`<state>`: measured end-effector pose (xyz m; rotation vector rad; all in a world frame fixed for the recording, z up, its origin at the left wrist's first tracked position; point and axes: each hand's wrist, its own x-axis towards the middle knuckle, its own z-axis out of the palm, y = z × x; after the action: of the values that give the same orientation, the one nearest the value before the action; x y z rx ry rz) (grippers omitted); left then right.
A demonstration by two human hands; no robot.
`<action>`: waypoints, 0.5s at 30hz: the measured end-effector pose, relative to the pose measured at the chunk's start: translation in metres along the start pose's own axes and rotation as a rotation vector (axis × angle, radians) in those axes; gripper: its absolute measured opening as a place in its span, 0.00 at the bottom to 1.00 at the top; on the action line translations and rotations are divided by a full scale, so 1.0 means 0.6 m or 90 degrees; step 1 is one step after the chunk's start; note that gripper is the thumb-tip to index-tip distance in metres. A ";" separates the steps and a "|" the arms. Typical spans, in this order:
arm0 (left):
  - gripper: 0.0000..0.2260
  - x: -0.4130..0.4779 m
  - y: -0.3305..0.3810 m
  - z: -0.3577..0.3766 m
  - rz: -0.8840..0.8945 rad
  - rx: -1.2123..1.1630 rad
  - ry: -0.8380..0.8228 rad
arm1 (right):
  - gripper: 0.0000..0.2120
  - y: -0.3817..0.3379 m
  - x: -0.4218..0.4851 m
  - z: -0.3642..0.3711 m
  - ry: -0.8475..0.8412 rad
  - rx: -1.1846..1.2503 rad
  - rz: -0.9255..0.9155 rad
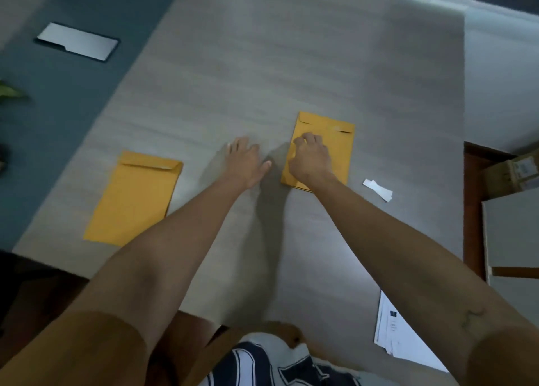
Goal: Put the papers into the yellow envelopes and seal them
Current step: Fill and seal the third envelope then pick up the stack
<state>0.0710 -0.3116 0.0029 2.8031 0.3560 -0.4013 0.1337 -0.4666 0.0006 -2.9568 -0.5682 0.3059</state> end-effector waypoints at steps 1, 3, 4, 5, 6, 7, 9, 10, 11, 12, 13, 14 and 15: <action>0.27 -0.021 -0.024 -0.001 -0.023 -0.005 0.007 | 0.22 -0.023 -0.007 0.003 -0.009 -0.002 -0.008; 0.28 -0.065 -0.076 -0.002 -0.065 -0.016 0.019 | 0.23 -0.070 -0.024 0.013 -0.030 -0.005 -0.032; 0.28 -0.093 -0.113 -0.005 -0.090 -0.015 0.028 | 0.23 -0.105 -0.037 0.019 -0.043 -0.005 -0.053; 0.28 -0.107 -0.134 -0.005 -0.106 -0.012 0.031 | 0.22 -0.122 -0.044 0.026 -0.056 -0.004 -0.061; 0.29 -0.127 -0.164 -0.006 -0.129 -0.011 0.033 | 0.22 -0.149 -0.054 0.031 -0.066 0.000 -0.075; 0.29 -0.149 -0.197 -0.007 -0.154 -0.012 0.035 | 0.22 -0.179 -0.065 0.040 -0.074 0.001 -0.090; 0.29 -0.182 -0.248 -0.005 -0.196 -0.019 0.029 | 0.22 -0.223 -0.084 0.053 -0.096 0.008 -0.111; 0.29 -0.202 -0.276 -0.006 -0.223 -0.028 0.027 | 0.23 -0.250 -0.093 0.060 -0.108 0.015 -0.125; 0.29 -0.218 -0.300 -0.005 -0.247 -0.036 0.027 | 0.23 -0.272 -0.102 0.066 -0.121 0.026 -0.134; 0.30 -0.236 -0.324 -0.005 -0.275 -0.043 0.026 | 0.24 -0.296 -0.111 0.071 -0.136 0.041 -0.138; 0.31 -0.254 -0.348 -0.005 -0.302 -0.049 0.023 | 0.24 -0.320 -0.118 0.077 -0.153 0.064 -0.135; 0.32 -0.266 -0.366 -0.004 -0.324 -0.059 0.020 | 0.24 -0.337 -0.124 0.080 -0.177 0.097 -0.116; 0.33 -0.280 -0.388 -0.002 -0.349 -0.078 0.019 | 0.25 -0.358 -0.129 0.084 -0.207 0.134 -0.097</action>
<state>-0.1502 -0.1287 -0.0012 2.5579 1.1225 -0.4308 -0.0239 -0.2937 -0.0028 -2.6586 -0.7410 0.7851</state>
